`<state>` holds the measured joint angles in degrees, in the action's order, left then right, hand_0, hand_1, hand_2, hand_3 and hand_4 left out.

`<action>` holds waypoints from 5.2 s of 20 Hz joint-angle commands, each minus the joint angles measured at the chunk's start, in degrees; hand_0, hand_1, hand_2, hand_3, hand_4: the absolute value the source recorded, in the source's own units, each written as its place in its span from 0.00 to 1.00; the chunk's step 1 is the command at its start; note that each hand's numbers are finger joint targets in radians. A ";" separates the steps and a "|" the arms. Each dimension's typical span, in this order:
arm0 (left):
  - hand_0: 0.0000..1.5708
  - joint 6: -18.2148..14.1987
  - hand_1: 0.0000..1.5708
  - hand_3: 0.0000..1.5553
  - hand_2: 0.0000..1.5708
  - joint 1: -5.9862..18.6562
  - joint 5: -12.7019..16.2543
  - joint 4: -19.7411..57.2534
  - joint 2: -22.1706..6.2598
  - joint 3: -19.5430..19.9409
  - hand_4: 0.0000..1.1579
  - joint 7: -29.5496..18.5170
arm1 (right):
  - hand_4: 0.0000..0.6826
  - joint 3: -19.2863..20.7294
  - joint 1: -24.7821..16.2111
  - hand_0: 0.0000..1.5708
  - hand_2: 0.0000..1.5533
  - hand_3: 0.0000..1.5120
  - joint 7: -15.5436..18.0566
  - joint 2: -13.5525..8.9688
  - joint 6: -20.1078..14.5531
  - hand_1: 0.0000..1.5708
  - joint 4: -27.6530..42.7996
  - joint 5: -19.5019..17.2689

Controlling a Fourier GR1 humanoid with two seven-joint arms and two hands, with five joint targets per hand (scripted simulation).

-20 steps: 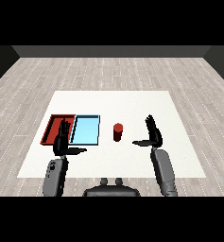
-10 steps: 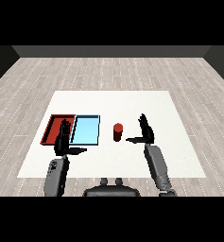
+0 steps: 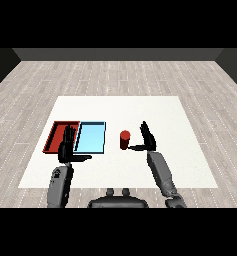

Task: Pick the red can and put it in the red box

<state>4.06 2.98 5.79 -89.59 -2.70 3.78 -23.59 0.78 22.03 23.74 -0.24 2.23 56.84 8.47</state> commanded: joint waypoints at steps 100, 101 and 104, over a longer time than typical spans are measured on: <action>0.00 -18.57 0.00 0.00 0.00 8.66 1.92 9.31 2.70 -27.30 0.00 7.74 | 0.97 -27.36 2.77 0.93 0.93 0.92 -2.30 -4.43 -29.62 0.93 16.56 10.84; 0.00 -14.38 0.00 0.00 0.00 6.99 1.13 9.36 2.70 -24.42 0.00 6.71 | 0.93 -29.33 4.06 0.93 0.93 0.92 -7.93 -2.59 -33.81 0.93 20.41 7.31; 0.00 -13.42 0.00 0.00 0.00 9.37 3.15 14.43 2.70 -23.47 0.00 4.73 | 0.92 -27.93 0.10 0.93 0.93 0.92 -6.18 -2.23 -31.28 0.93 21.93 6.41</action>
<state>-10.11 11.41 7.49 -80.00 -0.01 -19.25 -16.25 -27.59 24.92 18.62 -3.31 -29.97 74.94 17.14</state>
